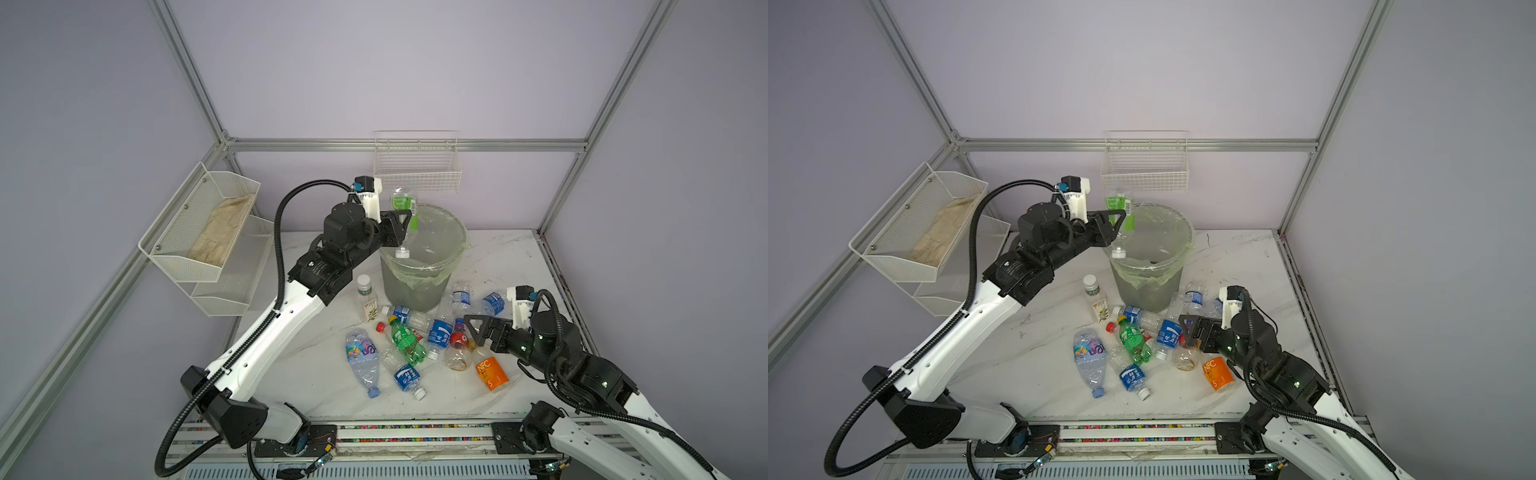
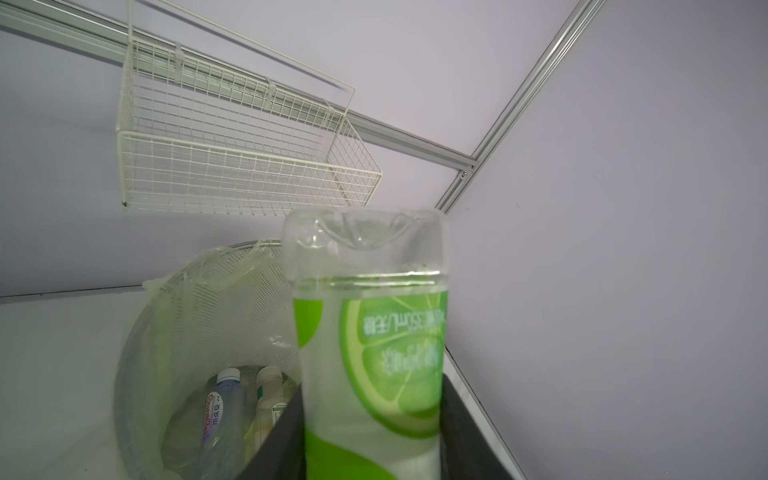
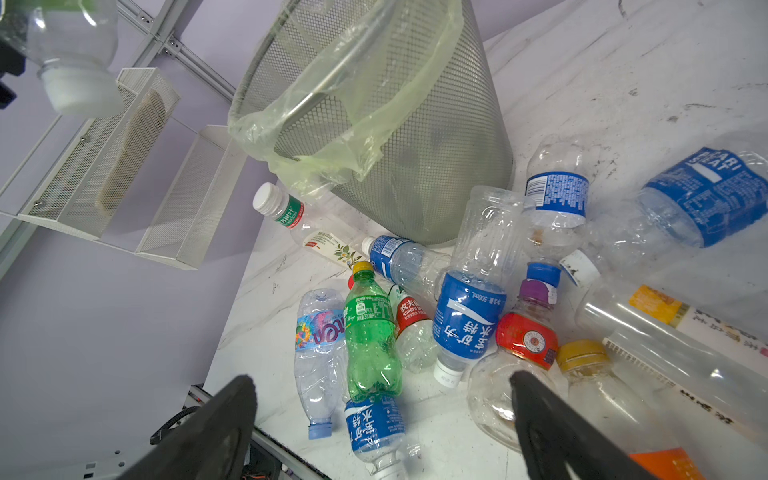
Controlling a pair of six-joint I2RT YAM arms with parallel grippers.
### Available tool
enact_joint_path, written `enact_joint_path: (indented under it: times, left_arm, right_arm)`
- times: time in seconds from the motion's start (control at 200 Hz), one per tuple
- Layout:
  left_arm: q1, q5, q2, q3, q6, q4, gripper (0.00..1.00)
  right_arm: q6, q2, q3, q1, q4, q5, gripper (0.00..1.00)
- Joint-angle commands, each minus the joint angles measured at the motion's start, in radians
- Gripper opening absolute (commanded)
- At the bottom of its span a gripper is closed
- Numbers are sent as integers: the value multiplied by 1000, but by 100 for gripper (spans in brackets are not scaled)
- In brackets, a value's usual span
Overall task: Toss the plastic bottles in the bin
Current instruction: 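Lift the lime-labelled bottle with the left gripper over the bin, then open the left gripper to drop the bottle into the bin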
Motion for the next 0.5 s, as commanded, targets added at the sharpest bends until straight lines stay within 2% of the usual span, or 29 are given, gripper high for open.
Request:
enact_joint_path:
  times: [0.0,0.05,0.11,0.195,0.255,0.495]
  left_arm:
    - [-6,-12,146,284,48,-185,51]
    - [-12,7,232,444,61,-341,82]
    - [-46,-33,282,575,85,-453,99]
    - [-119,-146,239,588,160,-433,100]
    - [-153,-185,193,571,188,-401,100]
    - [-175,-199,30,459,179,-362,100]
  right_arm:
    - [10,-20,50,0,-52,23,97]
    - [8,-25,65,-1,-71,29,97]
    - [6,-38,77,-1,-92,38,97]
    - [9,-63,78,-1,-109,45,97]
    - [15,-77,68,-1,-112,46,97]
    - [30,-79,40,-1,-110,55,97]
